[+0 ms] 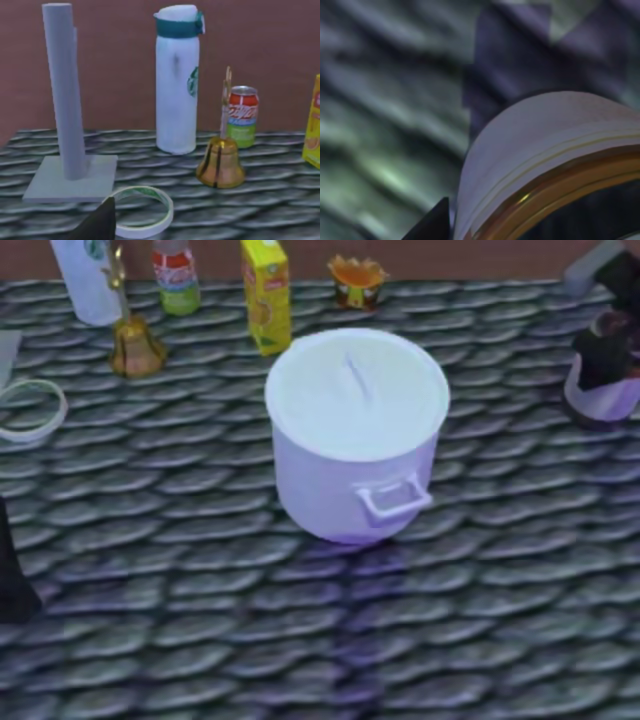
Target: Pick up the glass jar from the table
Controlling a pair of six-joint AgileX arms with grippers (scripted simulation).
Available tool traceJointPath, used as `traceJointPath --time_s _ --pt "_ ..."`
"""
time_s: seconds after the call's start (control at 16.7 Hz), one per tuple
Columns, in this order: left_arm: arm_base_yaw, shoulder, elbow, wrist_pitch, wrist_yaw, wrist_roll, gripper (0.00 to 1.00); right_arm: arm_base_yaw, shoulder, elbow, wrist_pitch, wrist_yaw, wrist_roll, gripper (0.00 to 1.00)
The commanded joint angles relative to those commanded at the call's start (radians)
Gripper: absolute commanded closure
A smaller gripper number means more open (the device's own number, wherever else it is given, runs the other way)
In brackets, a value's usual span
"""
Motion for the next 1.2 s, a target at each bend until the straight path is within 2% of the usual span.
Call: traceJointPath --time_s 0.6,1.2 --pt "0.0 0.0 0.0 0.0 0.0 0.0 0.0 -0.004 -0.015 -0.015 -0.001 -0.001 0.002 1.0" --pt "0.0 0.0 0.0 0.0 0.0 0.0 0.0 0.007 -0.48 -0.458 -0.017 -0.006 -0.001 1.0"
